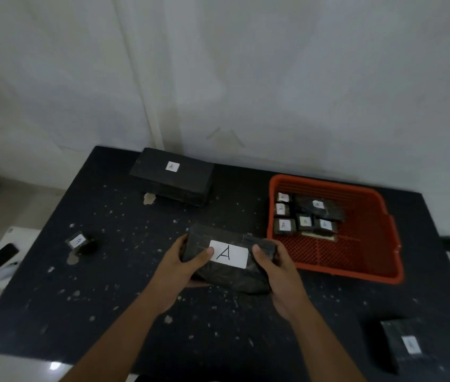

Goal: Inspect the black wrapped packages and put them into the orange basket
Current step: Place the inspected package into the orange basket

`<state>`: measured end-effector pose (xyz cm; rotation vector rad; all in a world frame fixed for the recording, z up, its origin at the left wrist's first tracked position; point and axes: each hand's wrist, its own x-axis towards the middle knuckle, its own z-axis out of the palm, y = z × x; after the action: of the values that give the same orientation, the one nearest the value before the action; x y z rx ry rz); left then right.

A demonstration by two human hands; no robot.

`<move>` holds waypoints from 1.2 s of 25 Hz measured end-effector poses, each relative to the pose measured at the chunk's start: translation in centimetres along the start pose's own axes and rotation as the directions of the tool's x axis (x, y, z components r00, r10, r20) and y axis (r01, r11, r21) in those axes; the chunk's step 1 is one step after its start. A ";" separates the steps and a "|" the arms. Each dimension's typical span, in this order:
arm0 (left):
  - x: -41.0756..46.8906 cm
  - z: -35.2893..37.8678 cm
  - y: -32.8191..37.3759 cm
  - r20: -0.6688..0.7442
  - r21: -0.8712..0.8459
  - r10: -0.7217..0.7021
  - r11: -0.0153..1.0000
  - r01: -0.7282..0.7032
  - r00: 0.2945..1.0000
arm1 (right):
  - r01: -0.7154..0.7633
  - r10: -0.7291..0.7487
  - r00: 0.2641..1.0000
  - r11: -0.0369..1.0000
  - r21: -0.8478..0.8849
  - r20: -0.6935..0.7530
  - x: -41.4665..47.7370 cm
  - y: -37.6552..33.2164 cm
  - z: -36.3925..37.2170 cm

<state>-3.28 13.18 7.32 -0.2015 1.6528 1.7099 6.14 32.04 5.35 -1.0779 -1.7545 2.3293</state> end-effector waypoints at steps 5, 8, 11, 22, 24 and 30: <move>-1.6 6.4 -2.1 -0.027 0.143 0.115 0.984 -0.110 0.993 | 0.055 -0.054 0.998 0.998 0.019 -0.030 -2.0 -0.9 -6.4; -2.1 9.6 -3.1 -0.026 0.179 0.163 0.972 -0.156 0.986 | 0.072 -0.068 0.996 0.996 0.058 -0.060 -2.6 -0.9 -9.2; -2.2 12.2 -3.3 -0.042 0.109 0.151 0.983 -0.145 0.988 | 0.093 -0.082 0.993 0.984 0.149 -0.082 -3.2 -1.0 -11.2; -2.3 15.5 -4.5 0.038 0.023 0.147 0.989 -0.148 0.988 | 0.038 -0.052 0.994 0.990 0.135 0.095 -4.0 0.1 -14.8; -2.4 15.9 -4.9 0.007 0.067 0.167 0.984 -0.167 0.986 | 0.050 -0.060 0.996 0.989 0.135 0.065 -4.0 0.3 -14.6; -2.2 14.7 -4.2 0.164 0.520 0.172 0.822 -0.233 0.971 | 0.011 -0.024 0.996 0.987 0.160 0.084 -4.2 -0.4 -15.1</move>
<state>6.21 25.38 7.54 0.3465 2.0517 1.2998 17.38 43.04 5.92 -0.9479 -1.5633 2.4900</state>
